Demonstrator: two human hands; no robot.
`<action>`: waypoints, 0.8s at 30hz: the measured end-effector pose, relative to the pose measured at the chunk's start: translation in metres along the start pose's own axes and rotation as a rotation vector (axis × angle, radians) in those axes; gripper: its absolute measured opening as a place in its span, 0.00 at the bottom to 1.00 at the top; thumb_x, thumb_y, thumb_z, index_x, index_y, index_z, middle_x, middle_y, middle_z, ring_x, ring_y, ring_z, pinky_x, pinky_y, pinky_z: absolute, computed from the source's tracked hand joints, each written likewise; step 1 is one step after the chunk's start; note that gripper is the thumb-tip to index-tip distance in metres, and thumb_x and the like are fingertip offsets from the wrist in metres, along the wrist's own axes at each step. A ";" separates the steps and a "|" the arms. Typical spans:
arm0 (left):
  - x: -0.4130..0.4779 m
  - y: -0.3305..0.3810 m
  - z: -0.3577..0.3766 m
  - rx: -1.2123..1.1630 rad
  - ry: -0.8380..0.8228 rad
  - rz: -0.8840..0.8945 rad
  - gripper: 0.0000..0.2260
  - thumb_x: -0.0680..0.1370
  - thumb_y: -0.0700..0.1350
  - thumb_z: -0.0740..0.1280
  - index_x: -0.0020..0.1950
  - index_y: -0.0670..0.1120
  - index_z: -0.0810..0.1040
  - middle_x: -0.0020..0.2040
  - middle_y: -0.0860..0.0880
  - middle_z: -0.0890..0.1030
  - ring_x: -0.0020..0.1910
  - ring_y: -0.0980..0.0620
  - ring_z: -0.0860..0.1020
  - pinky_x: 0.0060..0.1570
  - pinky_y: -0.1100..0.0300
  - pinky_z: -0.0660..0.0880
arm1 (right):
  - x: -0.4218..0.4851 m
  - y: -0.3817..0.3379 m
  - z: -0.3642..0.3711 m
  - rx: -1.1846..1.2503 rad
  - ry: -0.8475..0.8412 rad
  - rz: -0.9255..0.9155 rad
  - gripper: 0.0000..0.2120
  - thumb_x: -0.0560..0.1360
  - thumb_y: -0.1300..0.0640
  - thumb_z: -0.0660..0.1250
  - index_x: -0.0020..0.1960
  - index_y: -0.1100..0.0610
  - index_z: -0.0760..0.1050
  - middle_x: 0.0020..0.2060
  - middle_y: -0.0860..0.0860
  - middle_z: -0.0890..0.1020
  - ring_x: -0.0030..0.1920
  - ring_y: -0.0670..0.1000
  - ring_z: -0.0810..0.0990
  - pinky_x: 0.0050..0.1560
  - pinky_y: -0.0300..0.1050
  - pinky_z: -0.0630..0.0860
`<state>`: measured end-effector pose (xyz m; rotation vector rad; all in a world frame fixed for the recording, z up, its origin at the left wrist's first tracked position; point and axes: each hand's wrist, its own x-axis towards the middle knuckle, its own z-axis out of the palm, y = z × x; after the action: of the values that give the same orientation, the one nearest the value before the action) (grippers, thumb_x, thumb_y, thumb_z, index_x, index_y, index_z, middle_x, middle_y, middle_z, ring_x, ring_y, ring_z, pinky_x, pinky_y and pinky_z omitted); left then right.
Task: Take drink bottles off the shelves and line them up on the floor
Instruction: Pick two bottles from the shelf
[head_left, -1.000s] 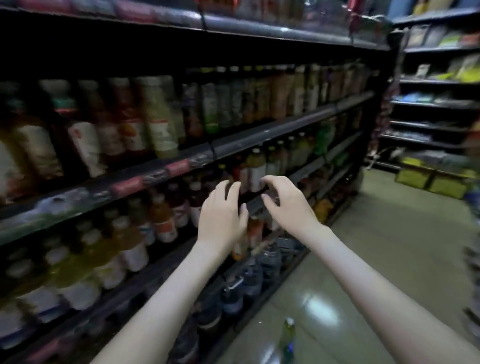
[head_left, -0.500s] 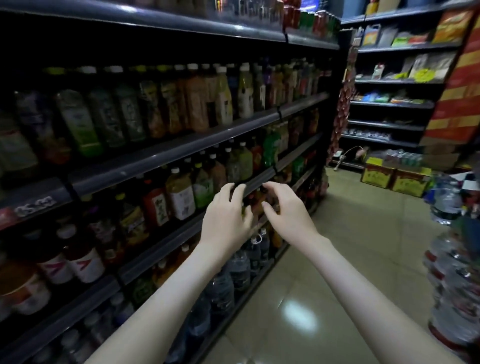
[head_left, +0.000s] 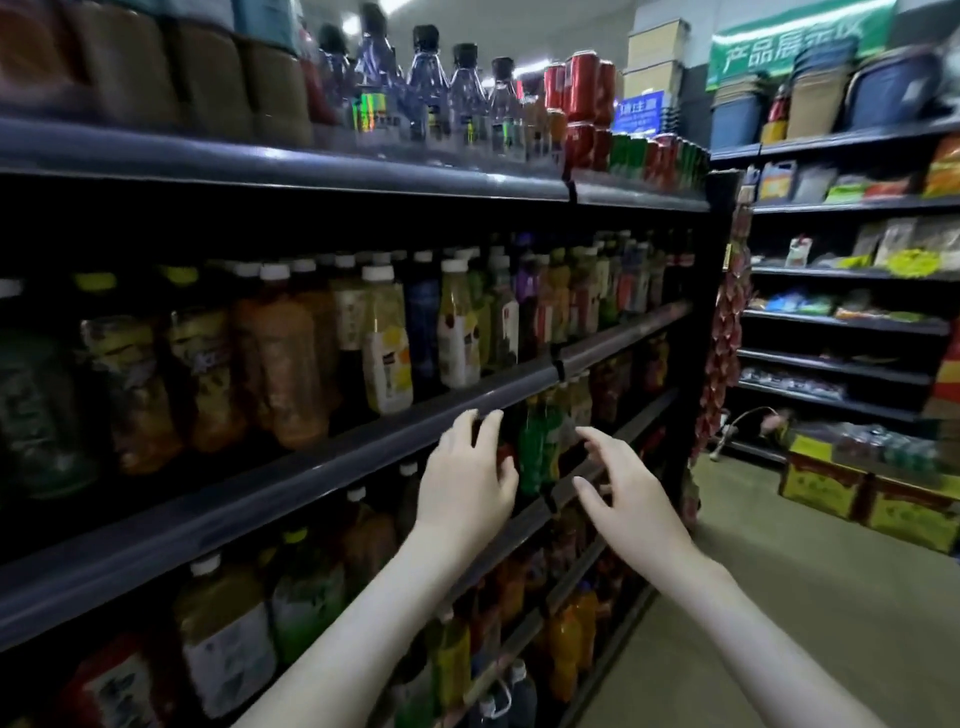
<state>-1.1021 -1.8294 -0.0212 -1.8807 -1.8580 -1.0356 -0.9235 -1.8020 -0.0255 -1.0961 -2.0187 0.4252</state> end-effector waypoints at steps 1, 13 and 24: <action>0.014 0.001 0.016 0.009 0.002 -0.005 0.25 0.79 0.49 0.62 0.75 0.46 0.63 0.73 0.44 0.65 0.70 0.46 0.67 0.63 0.53 0.72 | 0.017 0.018 -0.001 0.005 -0.004 0.014 0.25 0.80 0.54 0.61 0.74 0.46 0.58 0.68 0.42 0.66 0.68 0.43 0.66 0.65 0.44 0.71; 0.168 -0.030 0.153 0.408 0.193 -0.166 0.28 0.71 0.44 0.73 0.70 0.43 0.71 0.68 0.33 0.68 0.67 0.33 0.68 0.64 0.41 0.67 | 0.258 0.154 0.036 0.189 -0.135 -0.063 0.28 0.79 0.53 0.64 0.75 0.52 0.58 0.71 0.50 0.67 0.70 0.49 0.66 0.67 0.44 0.67; 0.209 -0.078 0.165 0.723 0.397 -0.142 0.30 0.69 0.45 0.71 0.71 0.44 0.69 0.71 0.36 0.59 0.71 0.33 0.58 0.68 0.35 0.58 | 0.360 0.102 0.111 0.233 -0.023 -0.097 0.37 0.72 0.47 0.70 0.72 0.61 0.57 0.63 0.57 0.71 0.67 0.57 0.66 0.59 0.51 0.71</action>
<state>-1.1512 -1.5558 -0.0175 -1.0578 -1.8007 -0.5862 -1.0674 -1.4416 0.0149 -0.8512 -1.9755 0.6082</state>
